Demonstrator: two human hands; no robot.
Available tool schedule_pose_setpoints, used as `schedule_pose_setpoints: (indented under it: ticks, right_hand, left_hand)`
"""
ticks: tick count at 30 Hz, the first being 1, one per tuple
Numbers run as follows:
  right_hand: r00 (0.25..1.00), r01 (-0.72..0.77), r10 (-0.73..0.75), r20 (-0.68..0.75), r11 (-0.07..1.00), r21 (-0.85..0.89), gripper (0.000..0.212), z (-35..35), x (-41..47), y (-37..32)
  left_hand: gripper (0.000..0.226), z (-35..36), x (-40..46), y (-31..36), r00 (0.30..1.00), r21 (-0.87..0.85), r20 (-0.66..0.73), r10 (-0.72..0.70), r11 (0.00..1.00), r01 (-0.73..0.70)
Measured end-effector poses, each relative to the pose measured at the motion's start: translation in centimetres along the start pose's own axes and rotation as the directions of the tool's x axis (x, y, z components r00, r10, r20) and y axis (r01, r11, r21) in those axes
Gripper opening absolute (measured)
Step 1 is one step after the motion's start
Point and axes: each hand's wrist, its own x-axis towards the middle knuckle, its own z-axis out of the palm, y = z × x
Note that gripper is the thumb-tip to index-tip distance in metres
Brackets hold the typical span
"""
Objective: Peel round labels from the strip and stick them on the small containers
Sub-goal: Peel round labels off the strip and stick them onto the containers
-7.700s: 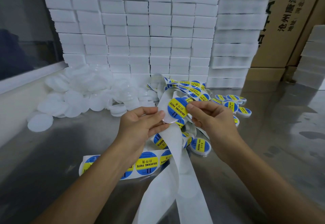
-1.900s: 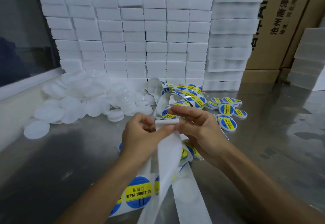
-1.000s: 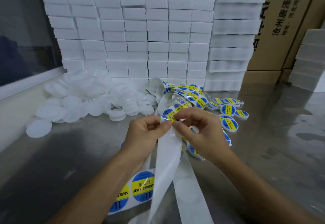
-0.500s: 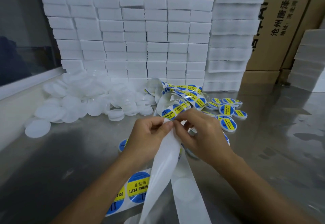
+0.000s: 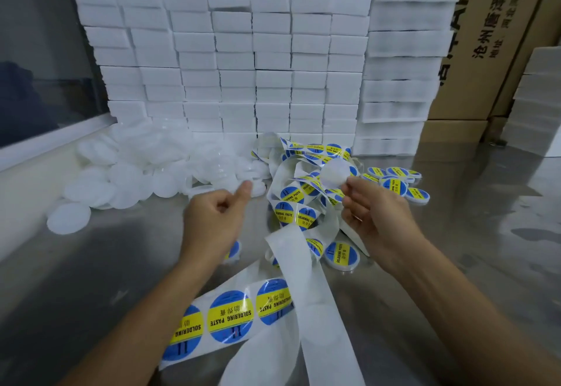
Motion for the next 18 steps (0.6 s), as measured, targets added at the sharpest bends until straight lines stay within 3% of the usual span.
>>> schedule_pose_setpoints:
  ticks: [2, 4, 6, 9, 13, 18]
  right_hand:
    - [0.994, 0.102, -0.101, 0.037, 0.995, -0.005, 0.005, 0.2, -0.4, -0.2]
    - [0.971, 0.236, -0.232, 0.056, 0.969, -0.071, 0.007, 0.5, -0.7, -0.2]
    - [0.916, 0.401, -0.391, 0.091, 0.900, -0.173, 0.011, 0.8, -1.0, -0.2]
    - [0.776, 0.629, -0.600, 0.194, 0.720, -0.292, 0.018, 0.9, -1.3, 0.2]
    - [0.537, 0.825, -0.752, 0.382, 0.372, -0.425, 0.022, 1.0, -1.5, 1.0]
    - [0.469, 0.855, -0.767, 0.438, 0.269, -0.444, 0.017, 1.0, -1.6, 1.3]
  left_hand:
    - [0.035, -0.9, 1.6, -1.7, 0.988, 0.187, -0.109, 0.106, 0.979, -0.084]
    - [0.010, -1.6, 3.1, -3.6, 0.989, 0.371, -0.079, 0.127, 0.924, -0.089]
    - [0.046, -2.0, 4.5, -6.0, 0.997, 0.519, 0.056, 0.056, 0.851, -0.077]
    - [0.062, -2.2, 6.2, -7.2, 0.988, 0.575, 0.152, 0.007, 0.813, -0.095]
    - [0.047, -2.1, 7.8, -7.0, 0.978, 0.685, 0.191, -0.083, 0.725, -0.072]
    - [0.017, -2.0, 8.0, -6.4, 0.998, 0.714, 0.067, 0.011, 0.698, -0.056]
